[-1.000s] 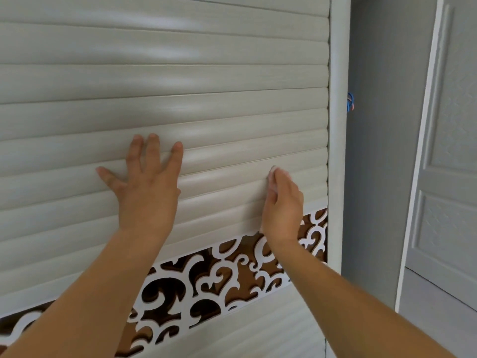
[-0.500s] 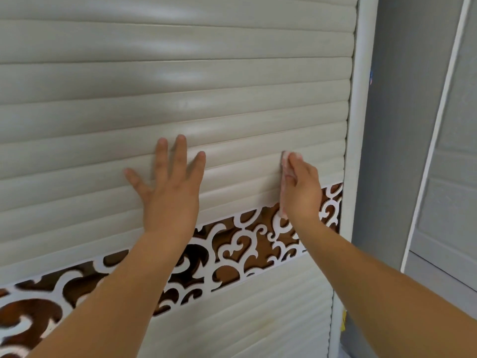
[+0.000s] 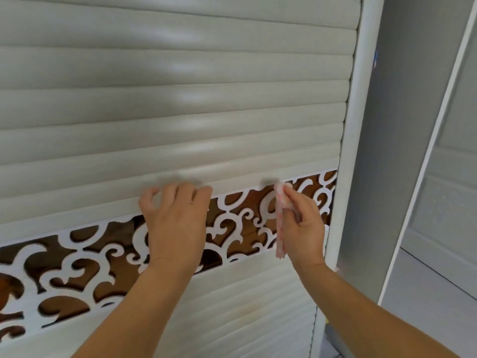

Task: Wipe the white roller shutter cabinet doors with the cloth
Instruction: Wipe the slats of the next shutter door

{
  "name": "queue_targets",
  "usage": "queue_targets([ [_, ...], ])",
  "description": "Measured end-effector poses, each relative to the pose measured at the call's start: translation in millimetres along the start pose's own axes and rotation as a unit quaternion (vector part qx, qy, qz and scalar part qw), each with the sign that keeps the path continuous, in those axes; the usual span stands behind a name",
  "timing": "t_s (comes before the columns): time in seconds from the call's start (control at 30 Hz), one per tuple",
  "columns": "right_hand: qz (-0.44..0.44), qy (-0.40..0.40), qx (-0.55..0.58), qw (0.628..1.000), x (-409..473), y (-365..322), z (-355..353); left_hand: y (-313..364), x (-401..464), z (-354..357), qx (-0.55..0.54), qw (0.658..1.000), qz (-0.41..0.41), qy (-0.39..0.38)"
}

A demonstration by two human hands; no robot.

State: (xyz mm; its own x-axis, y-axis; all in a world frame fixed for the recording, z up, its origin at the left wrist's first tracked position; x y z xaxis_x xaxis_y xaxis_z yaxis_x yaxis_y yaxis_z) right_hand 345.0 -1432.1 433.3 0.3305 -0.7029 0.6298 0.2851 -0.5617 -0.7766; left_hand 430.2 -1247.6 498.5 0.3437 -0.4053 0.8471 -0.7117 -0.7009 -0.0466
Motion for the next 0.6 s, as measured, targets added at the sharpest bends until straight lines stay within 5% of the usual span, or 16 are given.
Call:
queue_targets([
  [0.3,-0.016,0.005,-0.079,0.997,-27.9,116.8,-48.9,66.1,-80.0,76.7,-0.035,0.999,-0.012,-0.011],
  [0.6,-0.123,0.031,-0.072,0.989,-74.1,235.8,-50.0,95.8,-201.9,181.4,0.002,0.999,0.037,0.013],
])
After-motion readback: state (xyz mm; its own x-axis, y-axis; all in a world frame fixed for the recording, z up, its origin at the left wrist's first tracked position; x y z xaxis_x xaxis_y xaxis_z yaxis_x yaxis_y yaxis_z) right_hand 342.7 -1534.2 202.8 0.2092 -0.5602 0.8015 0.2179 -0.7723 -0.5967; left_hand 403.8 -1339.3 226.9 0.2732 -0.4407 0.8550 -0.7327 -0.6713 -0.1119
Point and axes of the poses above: each hand's wrist, its own x-axis towards the middle knuckle, its own z-axis out of the palm, y = z × x, the point moved 4 cm from there along x, towards the middle knuckle, and after that the axes turned 6 degrees about -x, right-handed, at the moved point
